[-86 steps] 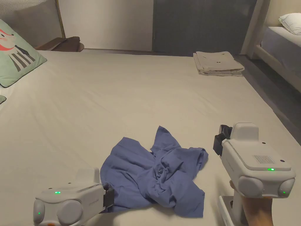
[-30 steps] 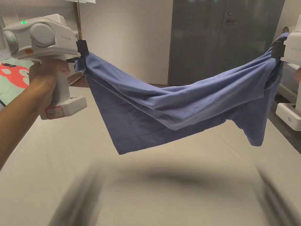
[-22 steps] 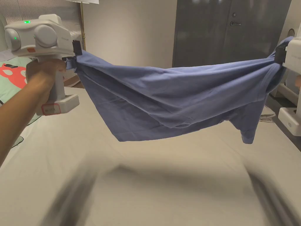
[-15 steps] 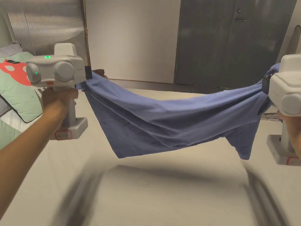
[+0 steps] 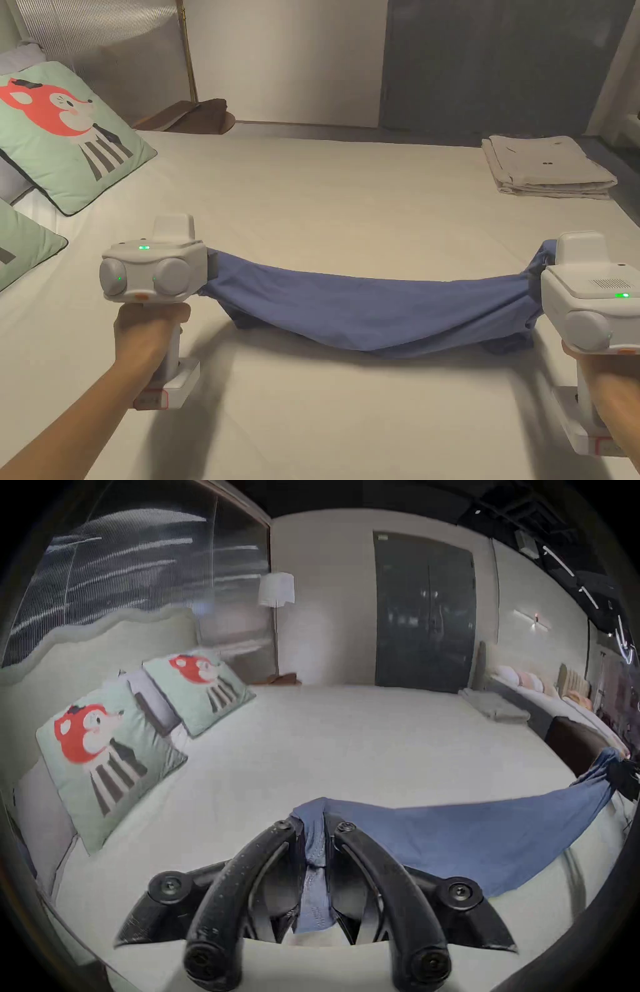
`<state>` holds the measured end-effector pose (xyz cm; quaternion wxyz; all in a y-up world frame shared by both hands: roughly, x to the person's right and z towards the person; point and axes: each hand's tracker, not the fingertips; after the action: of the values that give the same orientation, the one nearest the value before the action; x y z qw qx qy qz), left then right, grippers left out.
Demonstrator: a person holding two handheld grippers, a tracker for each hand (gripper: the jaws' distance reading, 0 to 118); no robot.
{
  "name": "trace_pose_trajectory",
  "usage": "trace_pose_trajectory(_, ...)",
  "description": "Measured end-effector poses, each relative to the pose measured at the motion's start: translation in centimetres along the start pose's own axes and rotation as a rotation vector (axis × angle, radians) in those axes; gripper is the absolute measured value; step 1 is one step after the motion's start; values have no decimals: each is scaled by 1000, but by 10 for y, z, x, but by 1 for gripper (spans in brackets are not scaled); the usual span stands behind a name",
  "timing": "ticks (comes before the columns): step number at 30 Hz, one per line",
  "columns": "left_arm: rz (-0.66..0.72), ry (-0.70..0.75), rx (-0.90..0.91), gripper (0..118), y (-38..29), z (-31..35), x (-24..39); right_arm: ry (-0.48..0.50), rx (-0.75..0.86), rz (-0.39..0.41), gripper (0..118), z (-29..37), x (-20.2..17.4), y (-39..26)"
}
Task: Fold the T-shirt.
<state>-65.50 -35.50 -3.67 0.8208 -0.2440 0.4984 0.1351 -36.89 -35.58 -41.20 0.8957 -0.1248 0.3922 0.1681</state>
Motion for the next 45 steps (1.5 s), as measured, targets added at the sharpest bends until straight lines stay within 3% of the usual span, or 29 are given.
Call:
trace_pose_trajectory(8,61,11,-126,6,-88,54,-39,53,-96,-38,4,65,17,-73)
trace_pose_trajectory(18,34,24,-227,6,-164,116,-74,63,-173,43,4,147,35,-134)
trace_pose_trajectory(25,47,11,-333,6,-205,165,-94,94,-257,3,4,199,50,-176)
trace_pose_trajectory(33,45,29,-395,6,-245,171,-97,101,-386,-38,4,203,42,-232)
trace_pose_trajectory(39,-23,50,-397,9,-239,171,-86,104,-389,-74,7,210,42,-224)
trace_pose_trajectory(40,-28,61,-388,15,-238,172,-85,101,-387,-81,12,211,42,-220)
trace_pose_trajectory(42,-35,69,-382,53,-231,177,-81,80,-366,-109,39,216,46,-209)
trace_pose_trajectory(44,-20,38,-349,101,-220,181,-77,65,-318,-140,79,222,47,-194)
trace_pose_trajectory(45,-1,17,-303,110,-210,186,-72,70,-273,-157,88,221,48,-188)
